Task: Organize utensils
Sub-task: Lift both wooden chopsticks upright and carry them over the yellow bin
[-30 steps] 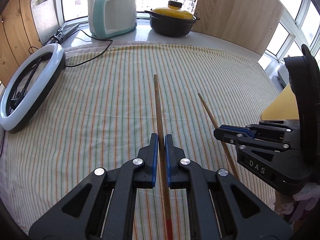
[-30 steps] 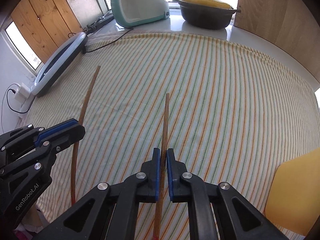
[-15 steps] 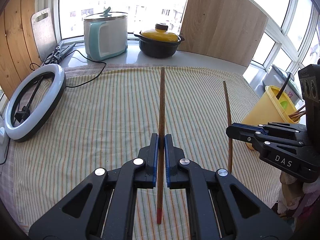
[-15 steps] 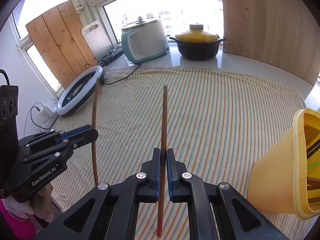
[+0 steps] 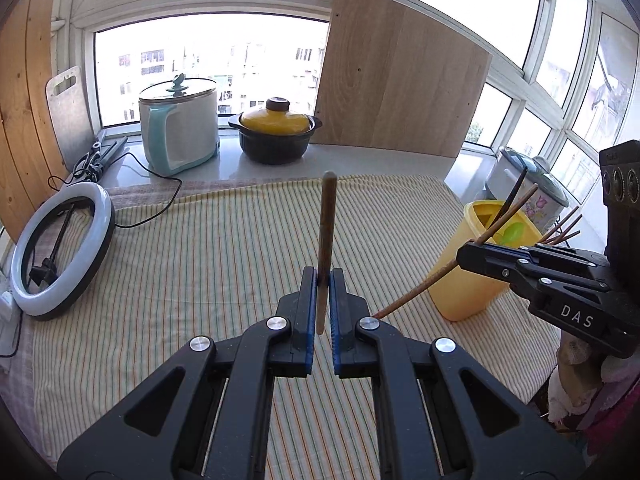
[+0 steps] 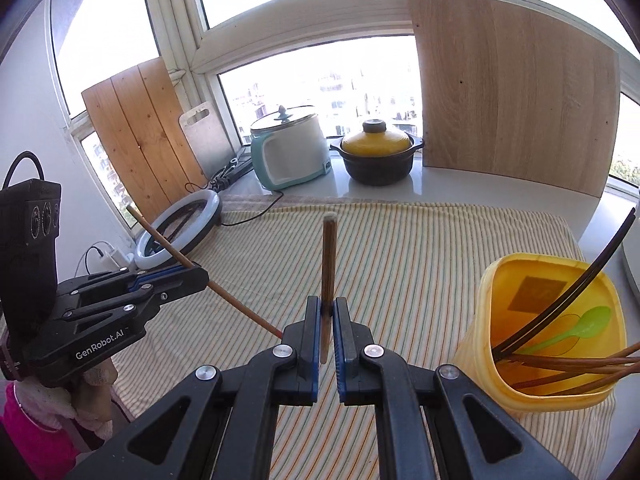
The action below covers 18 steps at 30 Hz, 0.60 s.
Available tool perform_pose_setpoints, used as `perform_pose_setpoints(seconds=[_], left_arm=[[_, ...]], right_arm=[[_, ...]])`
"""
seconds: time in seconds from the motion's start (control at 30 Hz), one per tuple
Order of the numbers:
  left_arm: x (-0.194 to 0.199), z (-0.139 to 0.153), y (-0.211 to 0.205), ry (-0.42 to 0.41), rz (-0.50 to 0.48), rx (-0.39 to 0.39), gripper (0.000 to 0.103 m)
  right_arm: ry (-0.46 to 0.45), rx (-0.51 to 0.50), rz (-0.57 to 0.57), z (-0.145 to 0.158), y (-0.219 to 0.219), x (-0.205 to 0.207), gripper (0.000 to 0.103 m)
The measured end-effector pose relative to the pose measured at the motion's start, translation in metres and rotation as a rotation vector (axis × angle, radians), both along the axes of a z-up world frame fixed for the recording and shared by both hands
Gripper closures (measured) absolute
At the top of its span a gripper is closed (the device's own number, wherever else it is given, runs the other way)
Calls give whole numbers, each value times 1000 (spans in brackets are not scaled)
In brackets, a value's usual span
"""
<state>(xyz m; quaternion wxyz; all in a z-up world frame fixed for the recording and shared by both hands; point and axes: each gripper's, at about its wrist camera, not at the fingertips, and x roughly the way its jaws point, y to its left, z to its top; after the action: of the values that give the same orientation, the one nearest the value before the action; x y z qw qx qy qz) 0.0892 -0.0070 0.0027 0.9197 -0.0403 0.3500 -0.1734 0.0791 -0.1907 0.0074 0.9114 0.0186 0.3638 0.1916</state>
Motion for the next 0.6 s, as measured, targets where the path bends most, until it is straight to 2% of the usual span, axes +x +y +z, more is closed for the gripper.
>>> perform_pose_setpoints(seconds=[0.3, 0.6], left_arm=[[-6, 30, -24, -58, -56, -48, 99], [-8, 59, -48, -112, -108, -88, 99]], right_arm=[[-115, 59, -55, 46, -37, -19, 99], [-186, 137, -132, 79, -87, -35, 99]])
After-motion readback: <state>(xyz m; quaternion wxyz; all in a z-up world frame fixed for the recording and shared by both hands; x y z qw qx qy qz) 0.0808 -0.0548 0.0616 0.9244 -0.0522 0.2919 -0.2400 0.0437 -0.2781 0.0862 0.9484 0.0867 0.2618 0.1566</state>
